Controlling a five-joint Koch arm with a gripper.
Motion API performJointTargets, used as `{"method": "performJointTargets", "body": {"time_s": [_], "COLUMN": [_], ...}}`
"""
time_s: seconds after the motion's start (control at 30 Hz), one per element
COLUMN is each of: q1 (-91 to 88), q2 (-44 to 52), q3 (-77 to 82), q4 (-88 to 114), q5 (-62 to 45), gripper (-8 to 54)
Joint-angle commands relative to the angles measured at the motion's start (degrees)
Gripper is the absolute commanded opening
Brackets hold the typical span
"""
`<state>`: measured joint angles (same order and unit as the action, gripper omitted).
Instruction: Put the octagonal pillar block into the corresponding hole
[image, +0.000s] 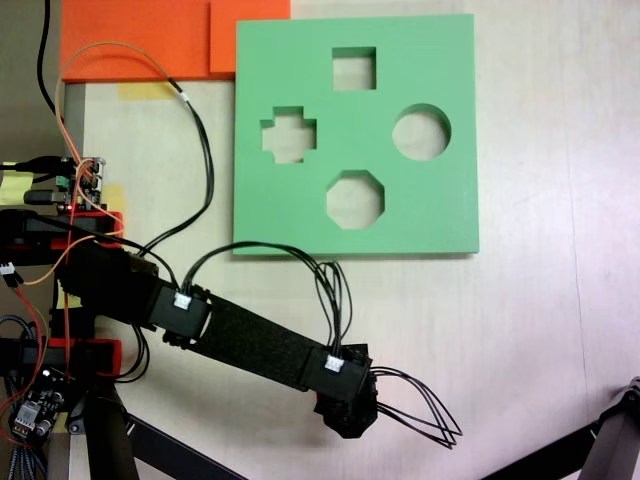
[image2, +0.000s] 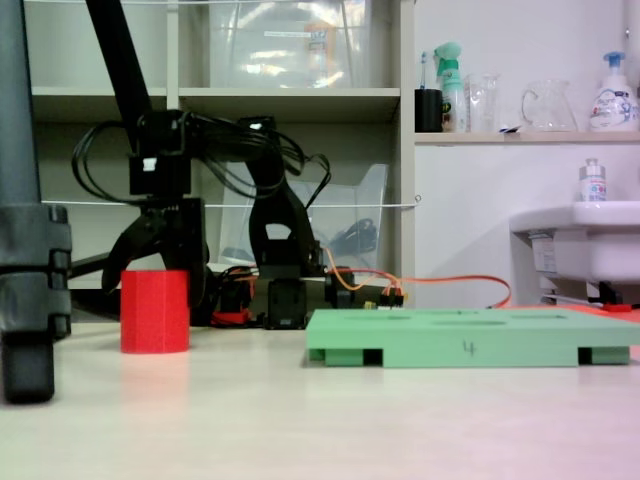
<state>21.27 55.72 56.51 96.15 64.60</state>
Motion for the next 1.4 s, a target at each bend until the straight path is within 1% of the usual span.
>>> {"method": "performJointTargets", "body": {"time_s": [0.0, 0.2, 0.27, 0.33, 0.4, 0.57, 0.63, 0.7, 0.83, 1.0, 1.07, 1.2, 1.37], "q1": [0.3, -1.5, -2.7, -4.9, -8.1, -18.7, -23.0, -26.6, -34.0, -44.2, -45.9, -46.8, -46.6], "q2": [0.2, 2.7, 6.1, 11.0, 15.1, 21.4, 23.9, 25.3, 25.3, 23.8, 23.1, 21.8, 17.8], "q3": [1.3, 1.4, 1.4, 1.5, 1.5, 1.6, 1.4, 1.1, -0.1, -0.2, -0.4, -0.6, -3.5], "q4": [6.9, 12.7, 13.8, 14.9, 15.5, 15.6, 15.6, 15.5, 15.4, 10.6, 8.4, 4.8, 2.8], "q5": [1.0, 1.1, 1.1, 2.1, 4.7, 12.7, 17.1, 20.5, 27.1, 42.4, 45.9, 49.0, 50.9], "gripper": [29.4, 29.4, 29.3, 26.4, 25.0, 24.9, 22.3, 21.5, 21.5, 21.4, 21.4, 21.4, 21.5]}}
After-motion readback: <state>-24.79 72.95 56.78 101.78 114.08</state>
